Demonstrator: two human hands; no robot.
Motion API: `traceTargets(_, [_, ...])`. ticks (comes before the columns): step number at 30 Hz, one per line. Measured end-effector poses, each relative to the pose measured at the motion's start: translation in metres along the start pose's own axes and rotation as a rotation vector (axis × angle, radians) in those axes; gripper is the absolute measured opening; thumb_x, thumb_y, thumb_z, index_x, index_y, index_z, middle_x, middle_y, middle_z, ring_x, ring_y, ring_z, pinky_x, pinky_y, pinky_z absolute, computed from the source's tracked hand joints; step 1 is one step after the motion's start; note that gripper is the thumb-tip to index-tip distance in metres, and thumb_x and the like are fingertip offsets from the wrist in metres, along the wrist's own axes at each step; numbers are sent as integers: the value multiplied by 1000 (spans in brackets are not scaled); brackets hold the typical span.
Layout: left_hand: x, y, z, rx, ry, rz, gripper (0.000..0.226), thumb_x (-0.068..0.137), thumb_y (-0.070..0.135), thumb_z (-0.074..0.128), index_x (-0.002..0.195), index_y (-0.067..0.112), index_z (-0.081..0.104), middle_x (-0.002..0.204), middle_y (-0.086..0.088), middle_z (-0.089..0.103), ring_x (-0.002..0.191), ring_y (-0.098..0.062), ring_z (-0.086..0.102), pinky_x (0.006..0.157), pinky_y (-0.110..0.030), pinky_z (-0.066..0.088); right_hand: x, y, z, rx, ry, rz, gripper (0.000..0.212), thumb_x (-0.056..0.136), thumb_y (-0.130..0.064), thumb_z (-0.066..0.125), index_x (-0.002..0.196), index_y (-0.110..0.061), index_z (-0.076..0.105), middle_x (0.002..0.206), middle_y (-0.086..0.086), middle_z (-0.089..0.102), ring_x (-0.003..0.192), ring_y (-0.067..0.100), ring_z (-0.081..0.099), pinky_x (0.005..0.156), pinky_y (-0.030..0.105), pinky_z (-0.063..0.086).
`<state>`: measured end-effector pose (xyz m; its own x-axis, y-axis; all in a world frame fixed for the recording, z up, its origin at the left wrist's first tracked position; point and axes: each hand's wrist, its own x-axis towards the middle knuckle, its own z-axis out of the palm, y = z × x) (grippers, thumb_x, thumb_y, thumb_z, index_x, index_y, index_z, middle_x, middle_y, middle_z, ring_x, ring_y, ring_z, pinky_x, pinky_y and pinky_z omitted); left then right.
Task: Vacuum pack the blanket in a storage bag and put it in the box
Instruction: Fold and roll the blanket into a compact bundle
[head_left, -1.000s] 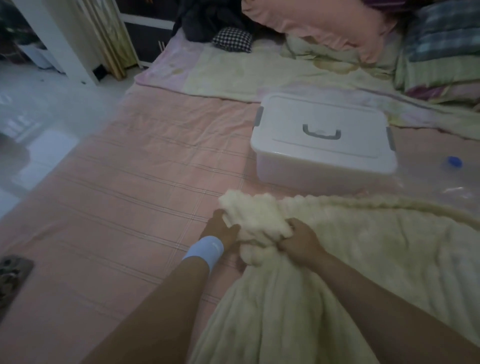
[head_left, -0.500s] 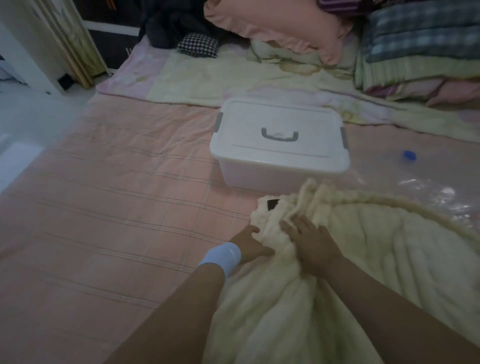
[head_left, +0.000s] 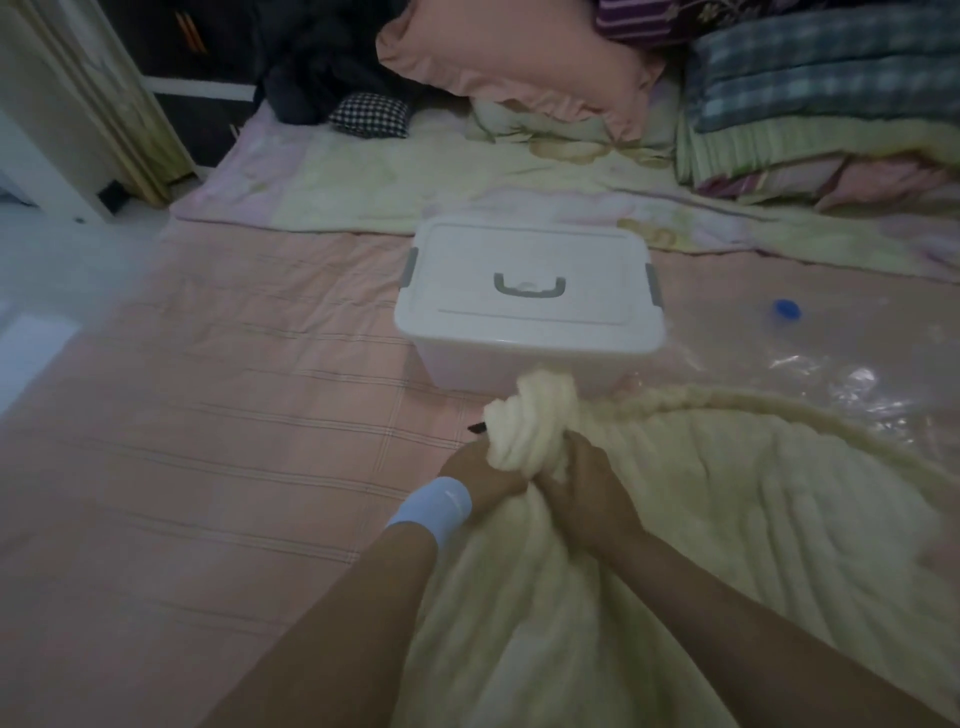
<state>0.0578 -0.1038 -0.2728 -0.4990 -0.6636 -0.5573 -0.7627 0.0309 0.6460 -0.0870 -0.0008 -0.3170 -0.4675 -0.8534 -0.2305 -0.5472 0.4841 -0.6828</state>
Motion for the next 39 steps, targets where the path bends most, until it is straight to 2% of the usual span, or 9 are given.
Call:
traceTargets(6, [-48,-66,-130,176,446,-87,56,78,44,52,130,22,50,126,-15,54,117,-34,53,96,-39,44,4,-101,58,46,-255,-373,76,94,-29,65,158,-15,25,157,5,36,144,20,36,117,25,27])
traceTargets(9, [-54,-114,-168,102,560,-216,76,82,38,71,146,28,33,137,-18,41,125,-37,46,103,-45,41,6,-132,96,-387,-514,-433,86,96,-45,59,161,-26,6,169,1,6,155,21,7,123,41,9])
traceTargets(13, [-78,-172,-160,167,377,-339,86,91,32,64,155,24,8,156,-17,21,140,-34,31,112,-45,31,-24,-148,135,-813,-474,-355,73,100,-29,46,160,-23,6,168,12,0,154,32,3,121,56,10])
traceTargets(16, [-101,-211,-133,187,227,-388,78,94,24,58,155,22,9,155,-14,29,138,-31,37,111,-41,35,-60,-156,158,-738,-295,-551,53,97,-19,41,150,-18,35,151,14,34,136,33,38,105,44,35])
traceTargets(19, [-121,-237,-105,179,103,-453,70,93,28,58,152,12,22,152,-13,37,136,-29,41,109,-36,36,-95,-155,188,-582,-424,-606,39,99,-25,42,137,-18,44,128,10,43,118,33,49,81,39,42])
traceTargets(24, [-133,-252,-57,164,-109,-443,64,93,33,61,145,5,37,149,-15,41,134,-29,44,104,-32,37,-121,-110,227,-669,-729,-324,128,75,-75,64,156,-26,-22,168,7,-7,153,31,9,120,54,17])
traceTargets(30, [-139,-259,-25,5,-114,-436,65,85,36,68,142,14,46,140,-13,51,124,-29,53,100,-36,47,-124,-87,217,-674,-547,-438,130,77,-67,63,141,-33,-45,168,7,-11,155,29,3,120,52,17])
traceTargets(35, [-159,-251,-30,-461,2,-416,79,60,29,66,135,10,51,122,-16,62,108,-34,61,92,-46,54,-156,-88,202,-513,-177,-651,85,86,-58,45,156,-17,19,141,21,52,117,39,59,83,45,54])
traceTargets(39, [-189,-236,-51,-623,315,-397,87,57,25,71,138,24,37,116,-8,58,101,-31,59,90,-40,52,-194,-97,196,-486,-284,-557,120,72,-91,40,162,-19,4,163,17,23,141,33,37,97,49,47])
